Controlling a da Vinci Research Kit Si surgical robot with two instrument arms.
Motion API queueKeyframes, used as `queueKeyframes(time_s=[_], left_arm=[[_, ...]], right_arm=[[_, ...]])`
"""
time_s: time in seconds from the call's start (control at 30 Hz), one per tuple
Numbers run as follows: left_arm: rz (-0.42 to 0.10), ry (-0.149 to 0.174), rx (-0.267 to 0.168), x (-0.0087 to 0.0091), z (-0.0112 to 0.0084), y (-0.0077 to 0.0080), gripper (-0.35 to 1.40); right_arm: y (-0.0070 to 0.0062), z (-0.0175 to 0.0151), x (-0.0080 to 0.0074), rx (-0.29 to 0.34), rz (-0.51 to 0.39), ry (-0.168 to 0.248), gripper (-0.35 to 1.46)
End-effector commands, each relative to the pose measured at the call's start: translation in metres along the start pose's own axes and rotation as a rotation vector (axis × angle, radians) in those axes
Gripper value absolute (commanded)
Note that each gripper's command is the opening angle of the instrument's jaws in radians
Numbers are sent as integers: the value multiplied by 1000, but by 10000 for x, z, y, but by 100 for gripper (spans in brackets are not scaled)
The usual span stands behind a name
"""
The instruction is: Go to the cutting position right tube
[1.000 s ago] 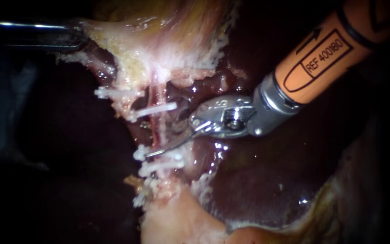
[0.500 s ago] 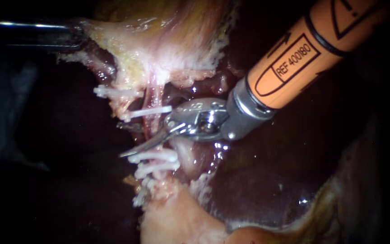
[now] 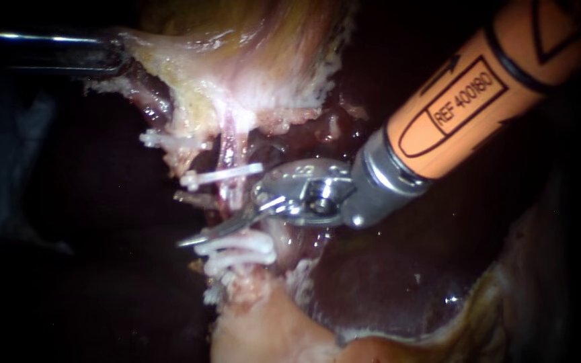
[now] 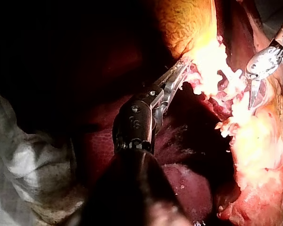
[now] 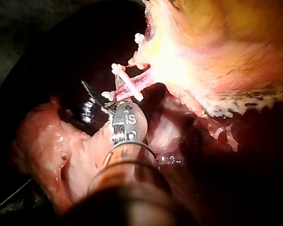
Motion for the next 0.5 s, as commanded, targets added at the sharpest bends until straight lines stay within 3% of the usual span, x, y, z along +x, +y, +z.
queueKeyframes(time_s=[0.03, 0.23, 0.5], left_arm=[[0, 0, 1, 0, -1, 0, -35], [0, 0, 1, 0, -1, 0, -35], [0, 0, 0, 0, -1, 0, -35]], right_arm=[[-6, -3, 4, 9, -1, 4, 119], [-21, -9, 18, 49, 27, 36, 114], [-18, -9, 17, 51, 32, 38, 114]])
